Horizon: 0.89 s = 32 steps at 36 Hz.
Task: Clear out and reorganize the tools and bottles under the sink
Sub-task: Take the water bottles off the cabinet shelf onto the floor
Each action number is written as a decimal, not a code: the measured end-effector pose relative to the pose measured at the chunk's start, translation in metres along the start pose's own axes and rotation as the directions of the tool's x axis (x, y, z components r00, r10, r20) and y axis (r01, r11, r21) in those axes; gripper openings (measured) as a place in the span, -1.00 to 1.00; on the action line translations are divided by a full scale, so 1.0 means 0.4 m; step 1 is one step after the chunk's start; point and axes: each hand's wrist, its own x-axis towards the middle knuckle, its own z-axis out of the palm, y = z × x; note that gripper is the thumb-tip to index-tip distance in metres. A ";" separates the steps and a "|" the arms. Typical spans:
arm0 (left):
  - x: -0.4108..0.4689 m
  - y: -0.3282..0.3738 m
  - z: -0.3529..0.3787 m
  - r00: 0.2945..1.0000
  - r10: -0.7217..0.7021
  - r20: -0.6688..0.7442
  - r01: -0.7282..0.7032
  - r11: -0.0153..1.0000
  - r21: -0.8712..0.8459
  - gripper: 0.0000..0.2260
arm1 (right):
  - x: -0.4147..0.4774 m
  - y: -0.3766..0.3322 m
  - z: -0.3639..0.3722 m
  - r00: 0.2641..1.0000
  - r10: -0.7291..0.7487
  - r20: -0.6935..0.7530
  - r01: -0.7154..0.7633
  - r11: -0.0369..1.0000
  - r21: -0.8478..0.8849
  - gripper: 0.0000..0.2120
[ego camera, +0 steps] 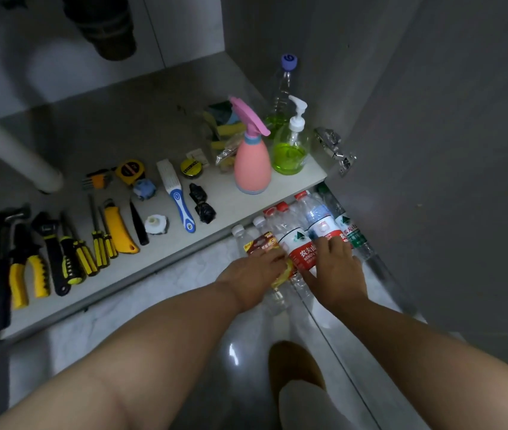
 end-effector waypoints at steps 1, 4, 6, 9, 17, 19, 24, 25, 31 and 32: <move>-0.013 -0.004 -0.009 1.000 -0.003 0.006 0.003 1.000 -0.005 -0.37 | -0.001 -0.002 -0.007 1.000 -0.024 -0.002 0.024 1.000 0.004 -0.31; -0.061 -0.019 -0.048 0.999 -0.045 0.031 0.045 0.999 -0.002 -0.34 | 0.003 -0.013 -0.039 0.992 -0.129 0.008 0.129 0.991 0.028 -0.43; -0.101 -0.033 -0.080 0.996 -0.084 0.040 0.083 0.996 0.027 -0.35 | 0.010 -0.028 -0.070 0.980 -0.194 0.038 0.191 0.979 0.071 -0.49; -0.175 -0.064 -0.137 0.982 -0.174 0.068 0.173 0.985 0.027 -0.46 | 0.025 -0.064 -0.126 0.948 -0.292 0.124 0.280 0.954 0.110 -0.52; -0.421 -0.117 -0.292 0.876 -0.473 0.091 0.481 0.868 -0.122 -0.65 | 0.064 -0.218 -0.282 0.785 -0.405 0.469 0.408 0.907 0.101 -0.56; -0.483 -0.126 -0.313 0.841 -0.535 0.079 0.541 0.828 -0.149 -0.72 | 0.071 -0.269 -0.326 0.741 -0.410 0.532 0.455 0.889 0.052 -0.55; -0.617 -0.179 -0.309 0.751 -0.653 0.103 0.660 0.733 -0.163 -0.70 | 0.073 -0.415 -0.399 0.697 -0.457 0.552 0.560 0.828 -0.020 -0.59; -0.634 -0.194 -0.301 0.734 -0.671 0.104 0.677 0.712 -0.186 -0.69 | 0.073 -0.448 -0.402 0.697 -0.473 0.538 0.574 0.819 -0.023 -0.59; -0.688 -0.285 -0.218 0.660 -0.740 0.130 0.731 0.593 -0.339 -0.72 | 0.064 -0.606 -0.355 0.712 -0.537 0.453 0.593 0.805 0.023 -0.68; -0.681 -0.296 -0.209 0.658 -0.741 0.133 0.727 0.580 -0.367 -0.73 | 0.068 -0.612 -0.347 0.728 -0.534 0.429 0.579 0.815 0.031 -0.74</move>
